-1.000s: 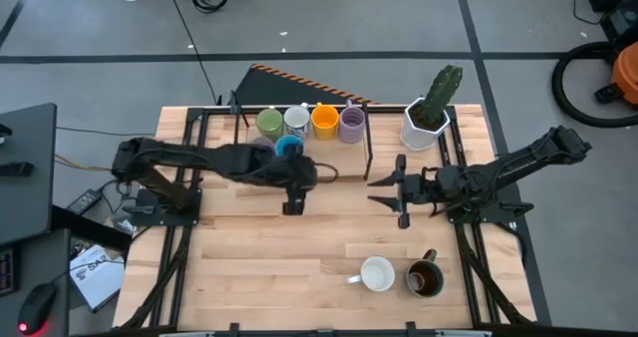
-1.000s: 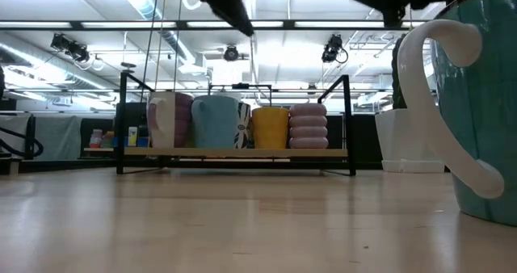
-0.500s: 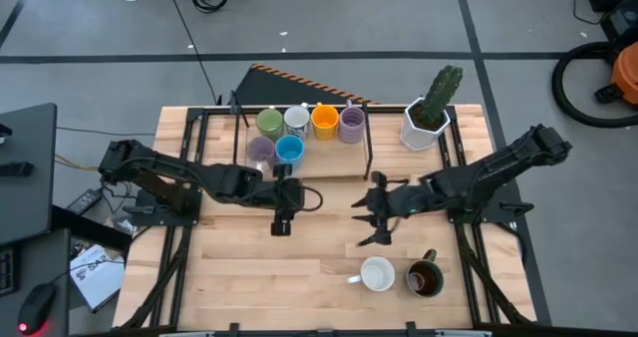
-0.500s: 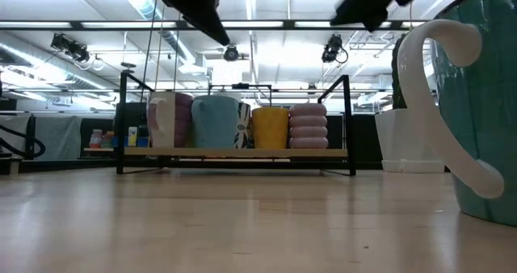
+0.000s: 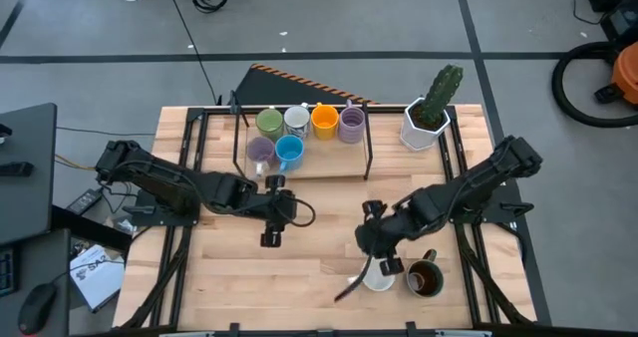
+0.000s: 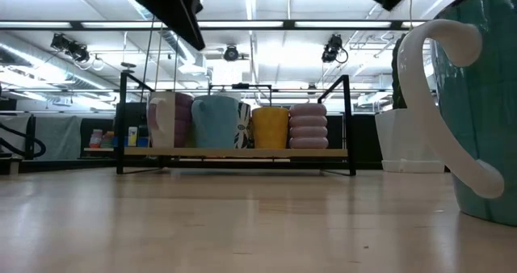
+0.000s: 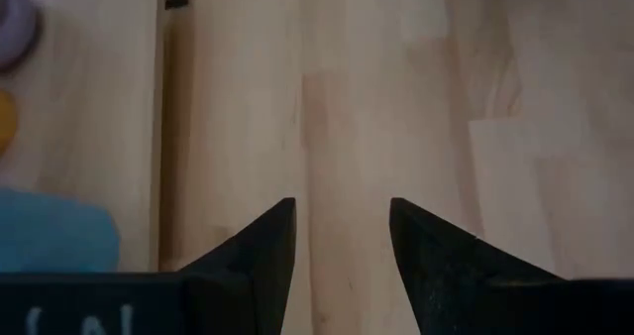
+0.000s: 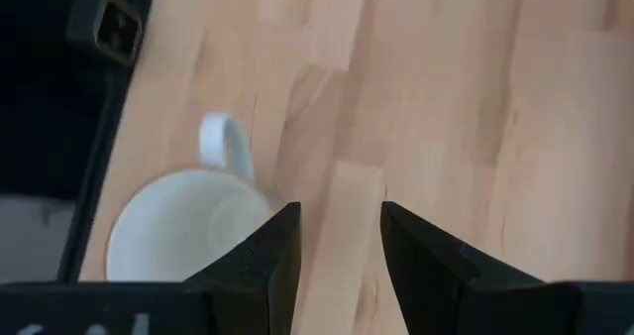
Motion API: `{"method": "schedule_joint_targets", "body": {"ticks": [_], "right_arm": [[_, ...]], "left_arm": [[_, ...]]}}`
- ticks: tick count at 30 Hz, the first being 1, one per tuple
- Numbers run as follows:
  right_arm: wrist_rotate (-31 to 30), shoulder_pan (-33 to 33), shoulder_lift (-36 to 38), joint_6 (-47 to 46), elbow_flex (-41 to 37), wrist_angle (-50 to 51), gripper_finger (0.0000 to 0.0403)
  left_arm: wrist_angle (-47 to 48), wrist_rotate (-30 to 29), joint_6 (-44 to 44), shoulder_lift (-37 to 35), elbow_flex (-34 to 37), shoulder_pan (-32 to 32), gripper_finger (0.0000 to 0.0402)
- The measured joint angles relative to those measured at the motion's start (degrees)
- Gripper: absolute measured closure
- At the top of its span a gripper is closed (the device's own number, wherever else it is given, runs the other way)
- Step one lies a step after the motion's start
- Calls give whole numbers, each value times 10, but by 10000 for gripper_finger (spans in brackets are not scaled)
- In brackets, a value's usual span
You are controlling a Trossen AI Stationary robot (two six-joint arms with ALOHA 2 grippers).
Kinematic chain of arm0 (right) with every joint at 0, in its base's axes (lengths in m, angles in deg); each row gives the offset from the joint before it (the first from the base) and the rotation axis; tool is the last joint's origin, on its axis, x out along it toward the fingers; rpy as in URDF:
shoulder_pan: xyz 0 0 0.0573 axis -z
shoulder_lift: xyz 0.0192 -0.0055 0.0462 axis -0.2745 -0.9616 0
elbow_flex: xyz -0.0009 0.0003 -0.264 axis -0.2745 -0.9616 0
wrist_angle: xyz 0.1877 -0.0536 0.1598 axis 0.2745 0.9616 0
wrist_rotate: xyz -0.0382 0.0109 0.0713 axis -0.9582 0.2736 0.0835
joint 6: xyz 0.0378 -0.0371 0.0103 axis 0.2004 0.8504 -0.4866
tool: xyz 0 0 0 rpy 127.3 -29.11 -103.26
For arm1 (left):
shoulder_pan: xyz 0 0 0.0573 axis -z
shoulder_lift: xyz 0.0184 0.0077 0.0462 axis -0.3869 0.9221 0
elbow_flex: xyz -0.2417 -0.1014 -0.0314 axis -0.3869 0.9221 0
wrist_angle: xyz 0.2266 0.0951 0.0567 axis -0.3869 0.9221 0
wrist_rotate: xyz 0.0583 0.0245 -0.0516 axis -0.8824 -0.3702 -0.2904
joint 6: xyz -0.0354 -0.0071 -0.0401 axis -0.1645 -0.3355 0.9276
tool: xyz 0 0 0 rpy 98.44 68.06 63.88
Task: Place coffee mugs
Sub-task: Put the dark green mug on the shelf aligned with the yellow mug
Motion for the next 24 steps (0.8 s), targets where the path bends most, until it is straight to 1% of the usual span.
{"method": "schedule_joint_targets", "body": {"ticks": [5,10,14,19,22,24], "right_arm": [[0,-21,-58,-9,59,82,257],[19,-25,-88,-28,69,114,252],[38,-25,-99,-28,69,117,230],[39,-25,-101,-33,69,109,200],[40,-22,-109,-34,68,98,198],[52,-21,-119,-34,67,95,203]], "left_arm": [[3,-4,23,-28,0,2,230],[4,-12,41,-66,0,2,230],[10,-14,58,-87,-1,3,230],[24,-19,73,-95,0,7,230],[22,-22,79,-96,-1,12,230],[24,-26,85,-96,0,16,230]]}}
